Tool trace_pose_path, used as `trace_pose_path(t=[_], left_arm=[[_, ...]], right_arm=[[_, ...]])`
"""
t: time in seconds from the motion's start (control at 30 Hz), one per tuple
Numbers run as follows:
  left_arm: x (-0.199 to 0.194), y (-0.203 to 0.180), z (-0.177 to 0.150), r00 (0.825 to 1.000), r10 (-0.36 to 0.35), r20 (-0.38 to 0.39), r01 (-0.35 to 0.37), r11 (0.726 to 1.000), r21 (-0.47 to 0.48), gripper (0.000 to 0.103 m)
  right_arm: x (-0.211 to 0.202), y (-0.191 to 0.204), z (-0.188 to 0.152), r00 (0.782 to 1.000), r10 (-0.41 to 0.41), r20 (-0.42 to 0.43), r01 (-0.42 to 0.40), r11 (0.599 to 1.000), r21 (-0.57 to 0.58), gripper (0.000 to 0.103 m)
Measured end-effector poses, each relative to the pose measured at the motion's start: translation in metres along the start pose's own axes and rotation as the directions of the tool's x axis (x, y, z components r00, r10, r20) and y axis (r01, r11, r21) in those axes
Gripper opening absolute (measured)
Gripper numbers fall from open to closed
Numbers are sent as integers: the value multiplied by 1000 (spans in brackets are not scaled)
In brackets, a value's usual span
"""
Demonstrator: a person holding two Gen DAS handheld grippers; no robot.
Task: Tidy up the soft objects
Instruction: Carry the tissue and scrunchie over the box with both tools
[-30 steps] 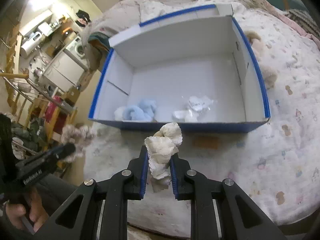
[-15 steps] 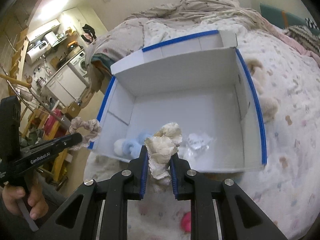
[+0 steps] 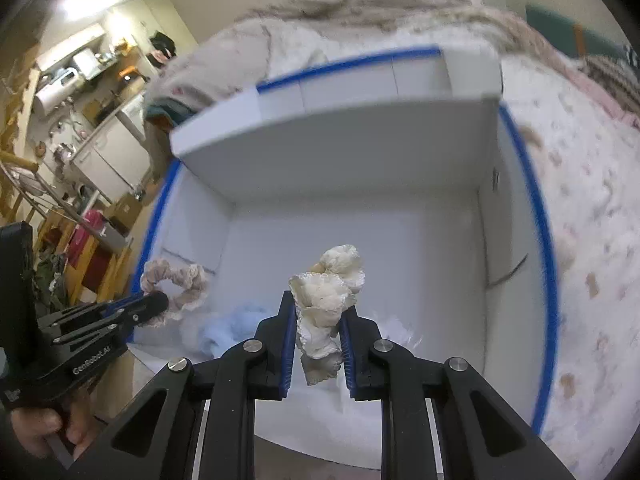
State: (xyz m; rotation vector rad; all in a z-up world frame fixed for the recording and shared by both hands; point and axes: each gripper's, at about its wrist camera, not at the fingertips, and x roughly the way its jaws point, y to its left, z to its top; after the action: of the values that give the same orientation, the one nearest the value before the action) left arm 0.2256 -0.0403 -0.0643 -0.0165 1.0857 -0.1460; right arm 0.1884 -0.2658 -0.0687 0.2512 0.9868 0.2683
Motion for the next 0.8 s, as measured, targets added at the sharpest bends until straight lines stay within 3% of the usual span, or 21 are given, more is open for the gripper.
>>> trace_pose_path(t=[0.17, 0.27, 0.5, 0.8], left_arm=[[10, -4, 1, 999, -9, -30, 9, 1000, -1, 9], [10, -7, 3, 1000, 19, -8, -19, 1000, 5, 9], [9, -11, 8, 1000, 15, 20, -15, 1000, 15, 9], [19, -9, 7, 1000, 11, -21, -11, 1000, -10, 9]], right_arm=[[20, -2, -8, 997, -9, -70, 10, 1000, 12, 22], [27, -2, -11, 995, -5, -98, 7, 1000, 20, 22], [35, -2, -14, 993, -6, -119, 8, 1000, 10, 22], [42, -3, -12, 990, -3, -141, 6, 1000, 21, 22]])
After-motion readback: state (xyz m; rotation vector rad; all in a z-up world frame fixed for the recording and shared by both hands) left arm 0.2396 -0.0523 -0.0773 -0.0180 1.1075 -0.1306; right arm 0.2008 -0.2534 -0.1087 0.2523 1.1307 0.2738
